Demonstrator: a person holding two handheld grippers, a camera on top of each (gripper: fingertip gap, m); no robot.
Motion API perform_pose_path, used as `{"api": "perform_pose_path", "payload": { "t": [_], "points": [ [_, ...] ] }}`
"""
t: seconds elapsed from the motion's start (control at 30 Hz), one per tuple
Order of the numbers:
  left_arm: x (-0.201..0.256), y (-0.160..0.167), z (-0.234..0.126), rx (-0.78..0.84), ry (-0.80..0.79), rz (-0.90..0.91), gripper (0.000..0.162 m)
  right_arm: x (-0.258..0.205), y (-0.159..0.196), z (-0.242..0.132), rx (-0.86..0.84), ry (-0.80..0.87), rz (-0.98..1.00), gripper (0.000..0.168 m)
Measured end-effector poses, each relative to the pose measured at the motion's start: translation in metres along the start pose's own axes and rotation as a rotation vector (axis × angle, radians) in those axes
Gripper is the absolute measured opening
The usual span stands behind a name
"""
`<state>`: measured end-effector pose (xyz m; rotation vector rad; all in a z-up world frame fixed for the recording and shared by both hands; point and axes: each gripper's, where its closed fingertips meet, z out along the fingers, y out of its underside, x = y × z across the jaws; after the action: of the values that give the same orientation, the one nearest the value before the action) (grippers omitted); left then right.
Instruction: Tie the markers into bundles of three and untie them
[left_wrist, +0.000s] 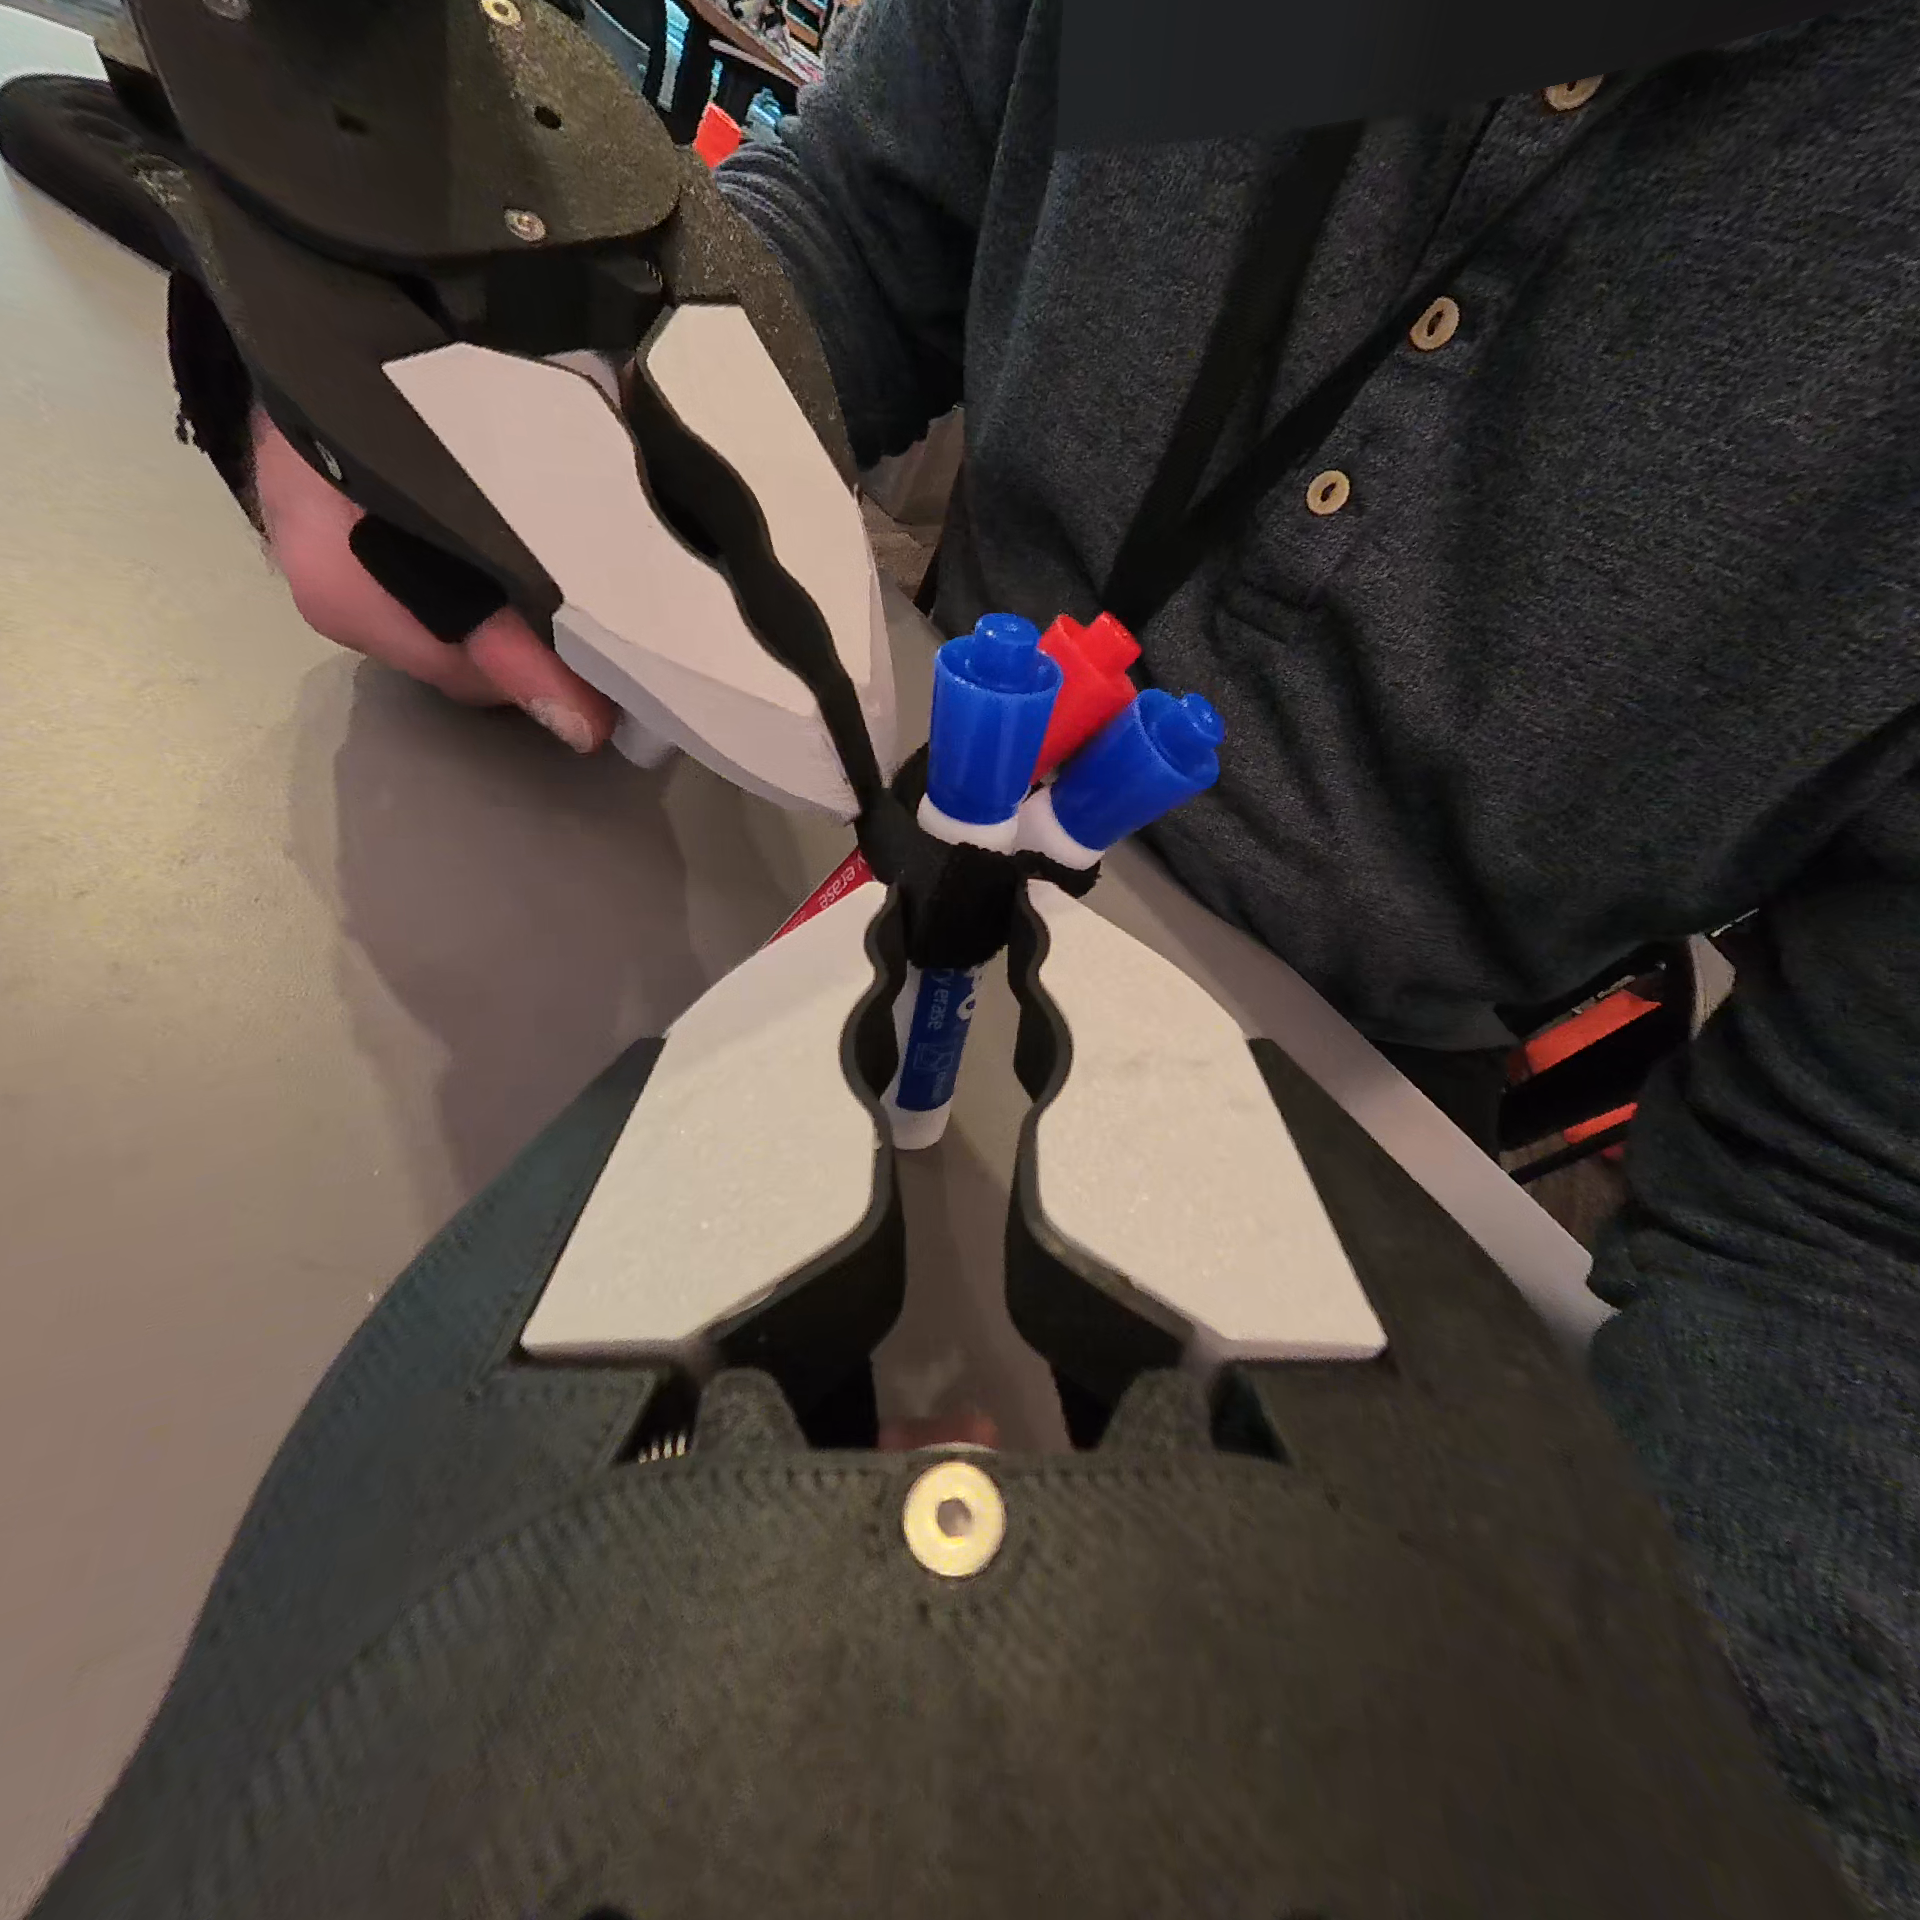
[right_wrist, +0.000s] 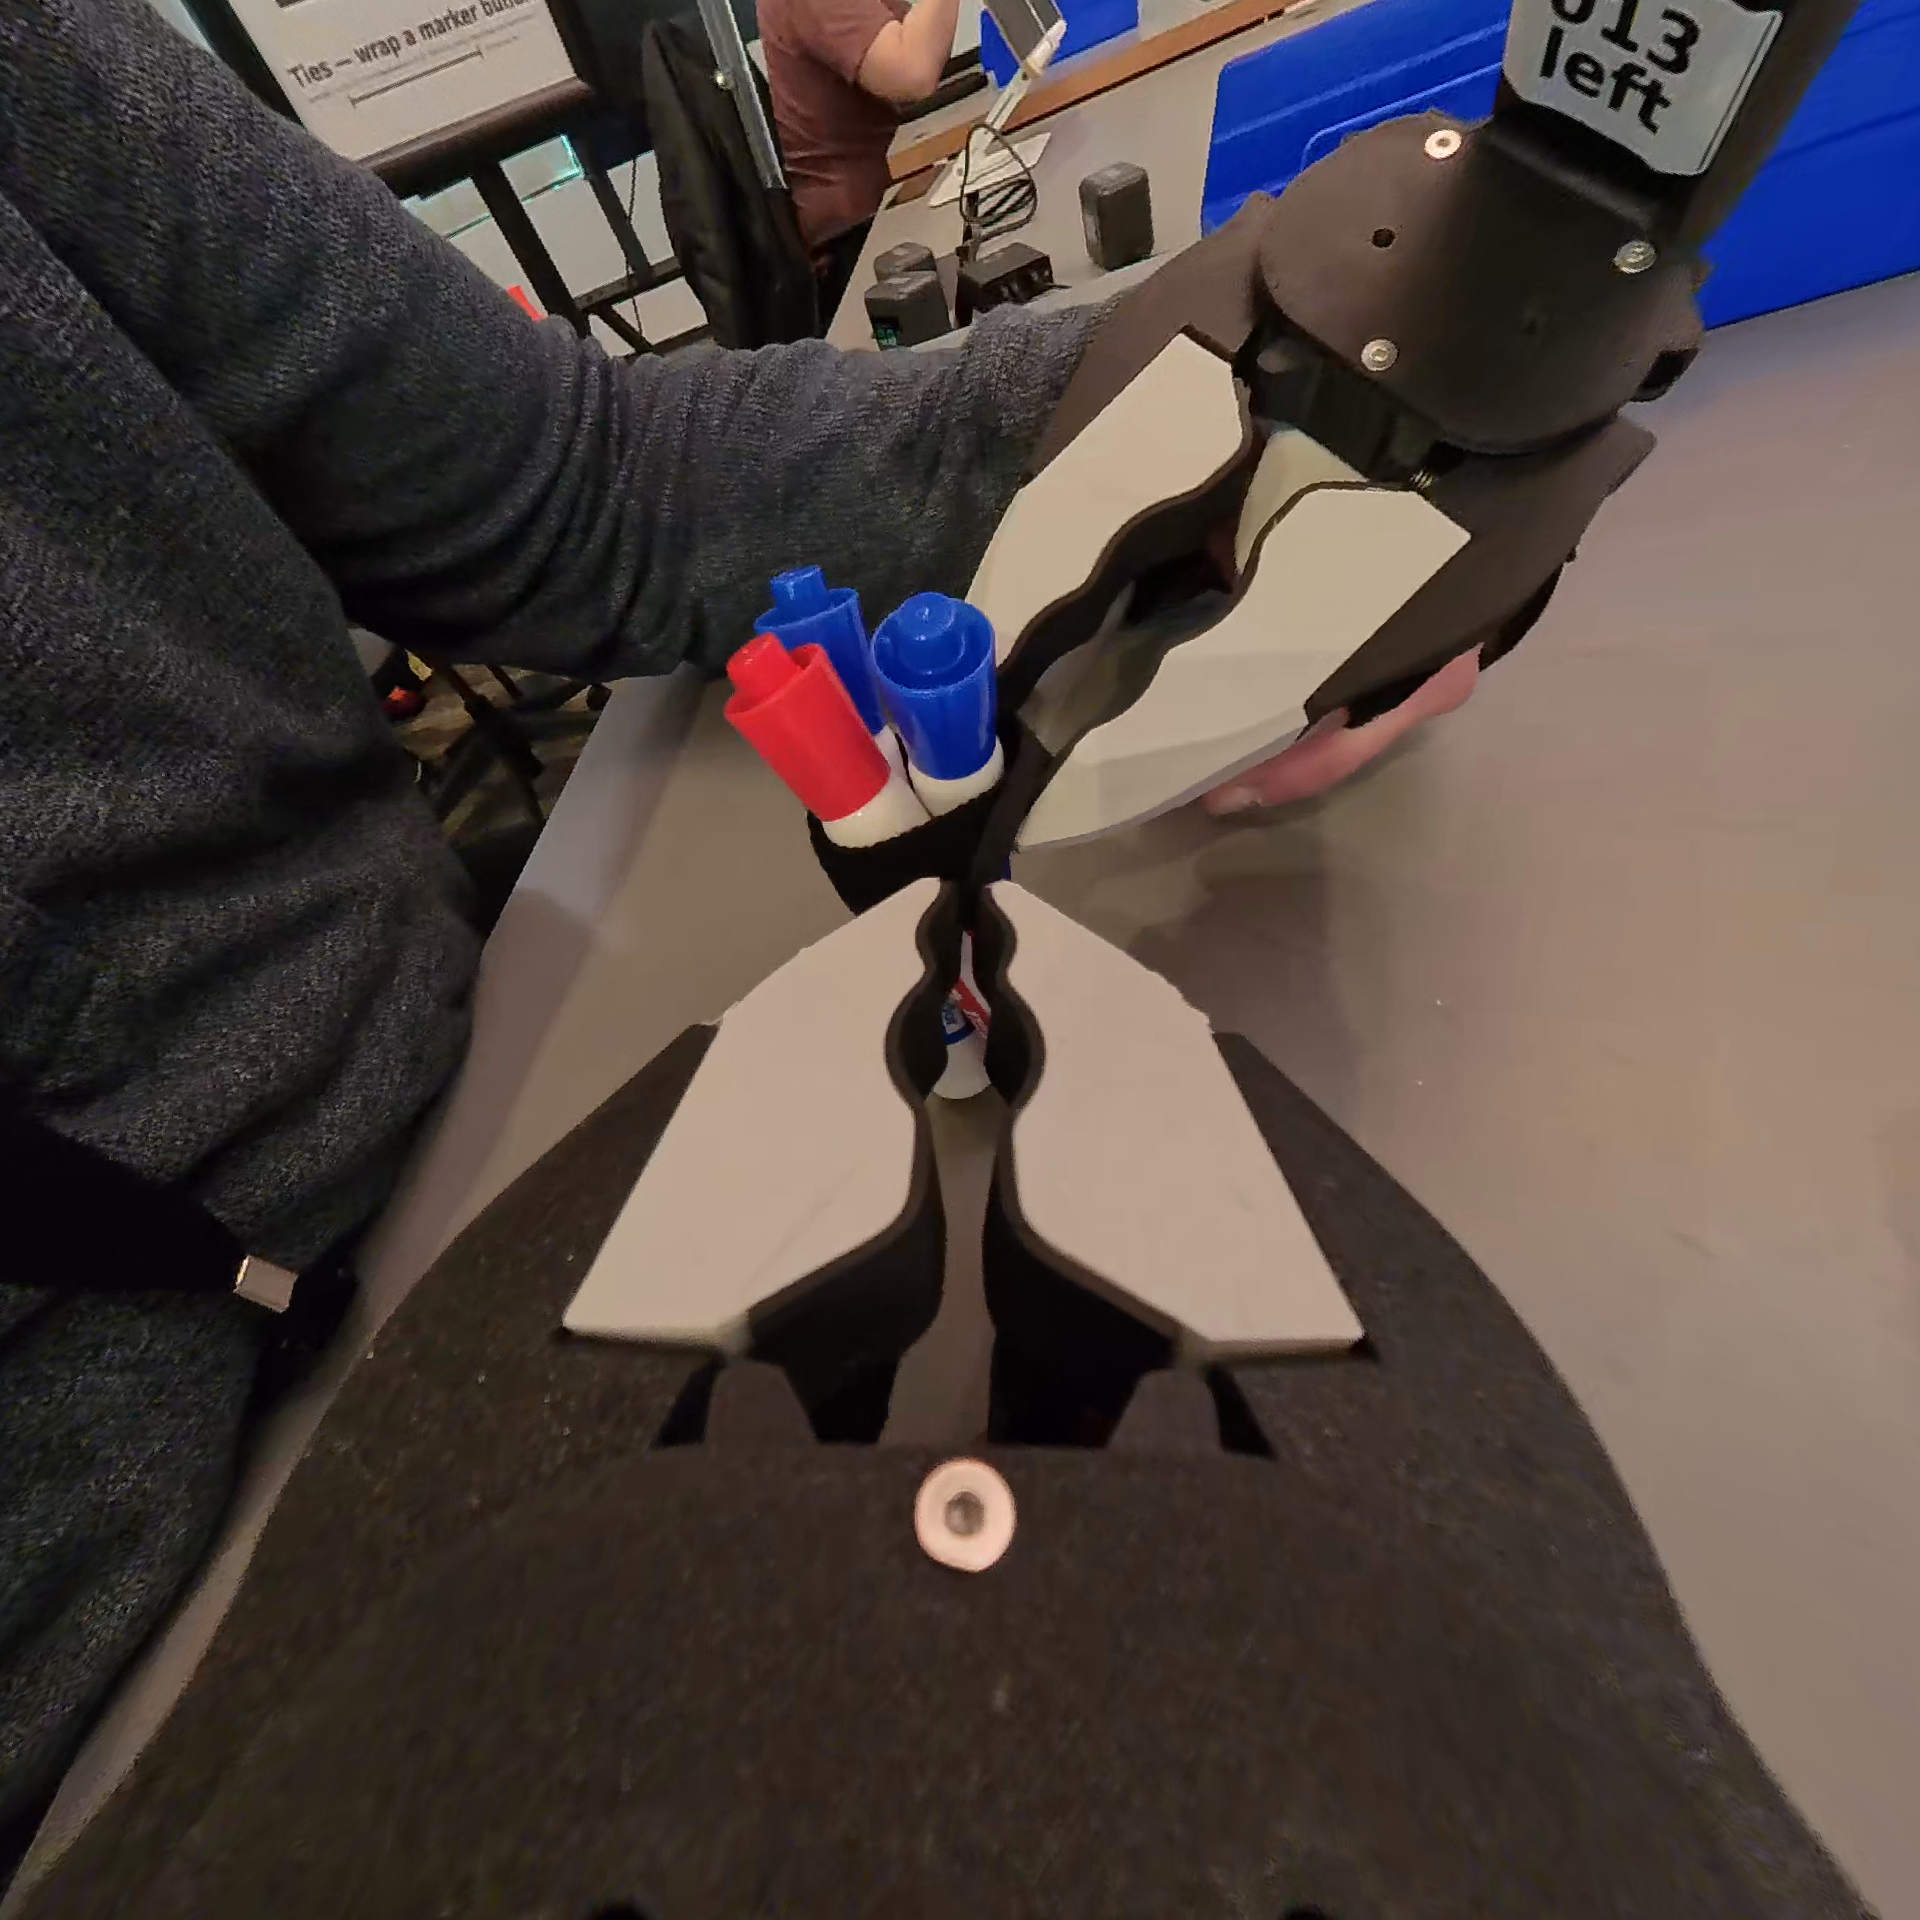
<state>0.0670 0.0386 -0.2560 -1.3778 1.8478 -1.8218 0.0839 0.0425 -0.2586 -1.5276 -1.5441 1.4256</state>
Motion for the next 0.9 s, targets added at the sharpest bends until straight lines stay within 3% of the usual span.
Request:
{"api": "perform_pose_path", "payload": {
  "t": [0.13,0.43,0.57,0.63,0.7,0.83,0.9],
  "points": [
    [-0.004,-0.005,-0.003,0.029,-0.020,-0.011,0.020,0.004,-0.002,-0.003,0.019,0.037,-0.002,0.000],
    [-0.012,-0.016,-0.032,0.211,-0.354,-0.033,0.048,0.024,-0.005,-0.011,0.056,0.193,0.043,0.000],
    [-0.007,-0.008,-0.035,0.216,-0.605,-0.037,0.063,0.030,-0.004,-0.010,0.060,0.242,0.079,0.000],
    [-0.002,-0.013,-0.027,0.257,-0.725,-0.013,0.078,0.031,-0.005,-0.007,0.060,0.259,0.092,0.000],
    [-0.011,-0.006,-0.017,0.184,-0.916,-0.004,0.083,0.030,-0.007,-0.004,0.071,0.255,0.107,0.000],
    [-0.034,-0.024,-0.007,0.143,-1.034,0.024,0.081,0.028,-0.013,0.000,0.066,0.285,0.091,0.000],
    [-0.038,-0.020,-0.014,0.146,-1.089,-0.017,0.068,0.028,-0.016,0.002,0.078,0.293,0.090,0.000]
  ]
}}
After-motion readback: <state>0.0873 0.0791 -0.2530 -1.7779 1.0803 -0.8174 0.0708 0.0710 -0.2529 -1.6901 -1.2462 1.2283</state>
